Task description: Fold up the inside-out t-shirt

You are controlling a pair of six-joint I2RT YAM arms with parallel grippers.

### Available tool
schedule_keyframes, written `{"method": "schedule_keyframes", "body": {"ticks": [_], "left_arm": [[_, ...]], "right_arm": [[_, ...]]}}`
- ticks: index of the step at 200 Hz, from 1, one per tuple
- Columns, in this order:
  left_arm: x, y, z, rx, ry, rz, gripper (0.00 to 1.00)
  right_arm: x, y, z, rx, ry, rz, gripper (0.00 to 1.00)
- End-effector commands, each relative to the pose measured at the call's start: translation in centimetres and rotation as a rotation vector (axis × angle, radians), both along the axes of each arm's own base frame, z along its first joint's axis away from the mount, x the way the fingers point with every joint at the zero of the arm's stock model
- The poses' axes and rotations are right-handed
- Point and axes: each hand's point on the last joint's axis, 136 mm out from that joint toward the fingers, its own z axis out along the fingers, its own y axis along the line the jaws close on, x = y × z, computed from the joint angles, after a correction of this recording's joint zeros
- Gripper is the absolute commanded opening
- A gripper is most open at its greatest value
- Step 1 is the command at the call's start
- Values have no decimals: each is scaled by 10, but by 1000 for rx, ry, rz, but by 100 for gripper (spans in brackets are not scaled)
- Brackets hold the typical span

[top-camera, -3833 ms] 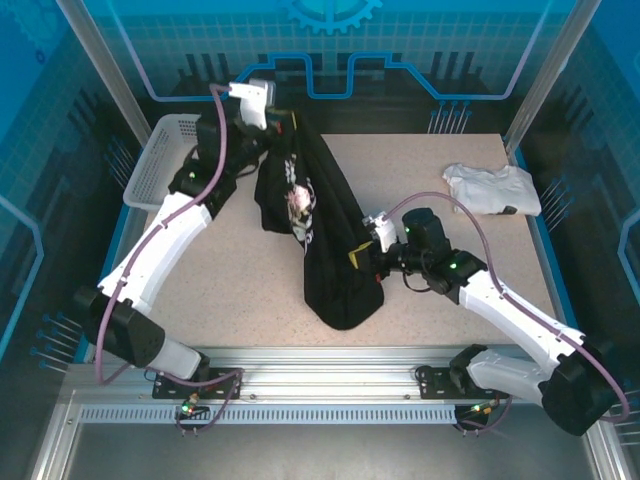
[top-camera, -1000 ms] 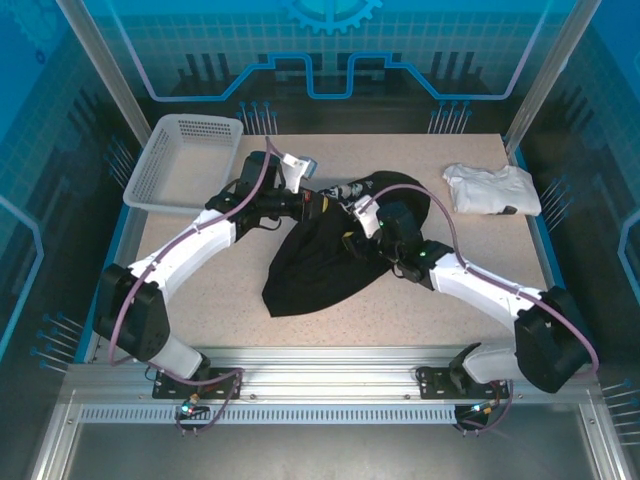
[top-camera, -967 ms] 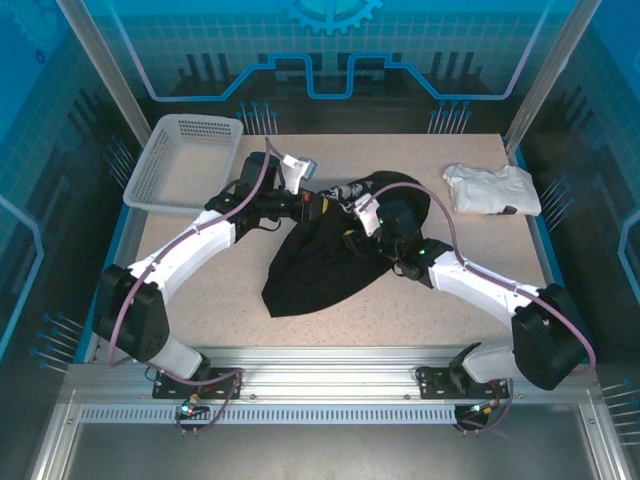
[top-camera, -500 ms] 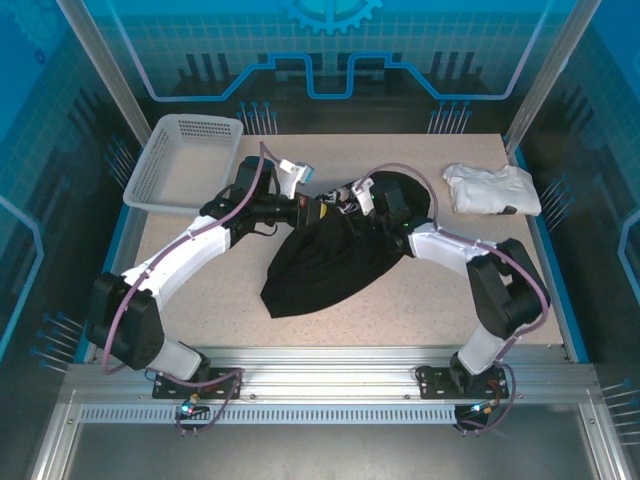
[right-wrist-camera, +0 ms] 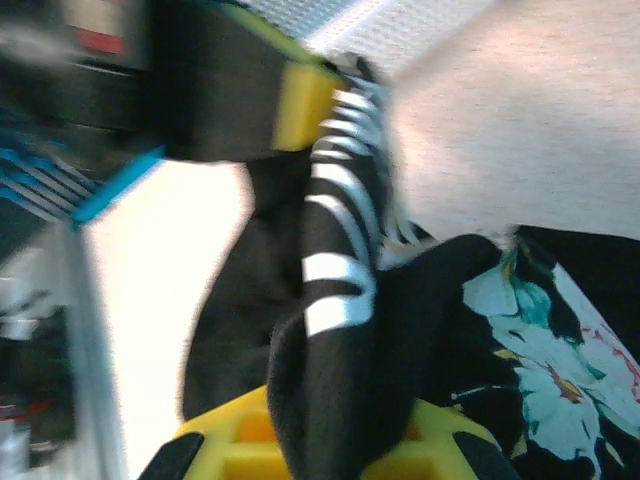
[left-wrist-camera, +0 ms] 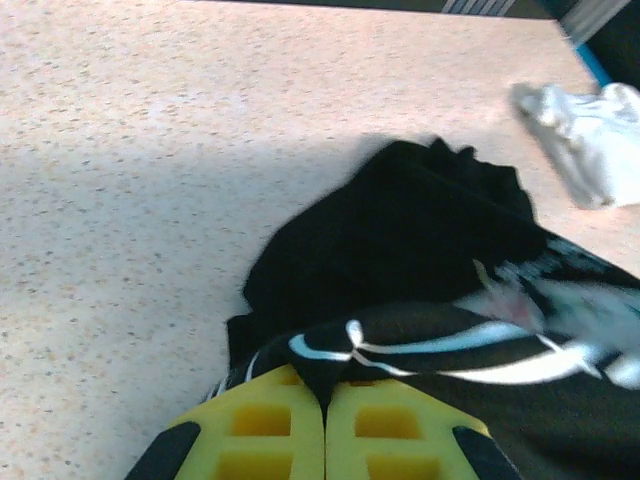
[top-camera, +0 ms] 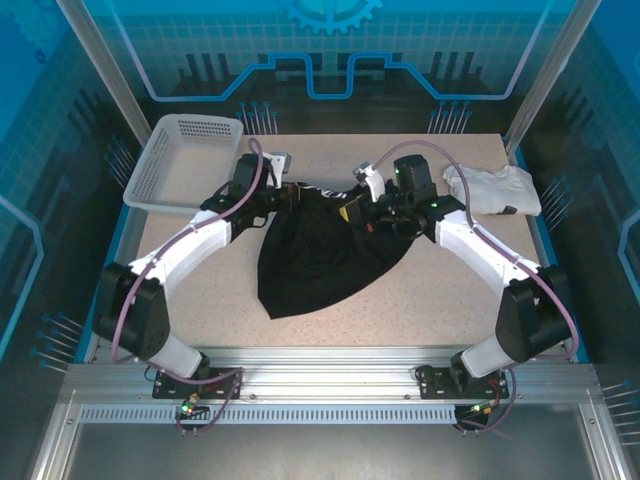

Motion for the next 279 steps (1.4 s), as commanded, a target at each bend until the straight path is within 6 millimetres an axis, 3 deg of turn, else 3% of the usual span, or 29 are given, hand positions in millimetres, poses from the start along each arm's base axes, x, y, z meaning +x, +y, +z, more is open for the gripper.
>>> {"method": "schedule_keyframes", "body": {"ticks": [1,21,40,53,70,98,118,132,155,177,190,214,229,252,279], "left_arm": [[18,29,5,103,-51,147,15],[-4,35,7,70,-63,185,40],[-43,32,7,2,-66,181,58],[-71,23,7,-46,-68,142,66],[-100,-4,3,-141,-39,35,71],[-117,-60,-4,-300,42,-147,72],[-108,-85,-17,-284,76,-194,71],[-97,-94,-30,-266,98,-198,63],[-86,-93,-46,-212,118,-179,36],[-83,-69,-56,-189,120,-129,16],[-83,-52,-63,-186,129,-93,9],[-85,-24,-76,-151,165,-35,8],[-89,-17,-74,-123,156,-24,11],[-99,-23,-56,-169,116,-64,23],[-116,-48,-19,-194,5,-175,42]], "right_arm": [[-34,6,20,146,199,107,0],[-27,3,19,161,245,67,0],[-20,0,15,168,282,30,0],[-17,1,13,179,303,23,0],[-14,1,11,189,321,14,0],[-10,0,10,207,337,-10,0],[-8,-3,15,233,334,-27,0],[-10,-6,23,242,319,-38,0],[-12,-21,40,245,283,-72,0],[-15,-43,57,250,229,-129,0],[-18,-47,63,260,206,-129,0],[-26,-38,63,277,224,-65,0],[-27,-35,58,271,238,-57,0],[-27,-29,54,270,249,-45,0],[-26,-24,49,258,256,-44,0]]}}
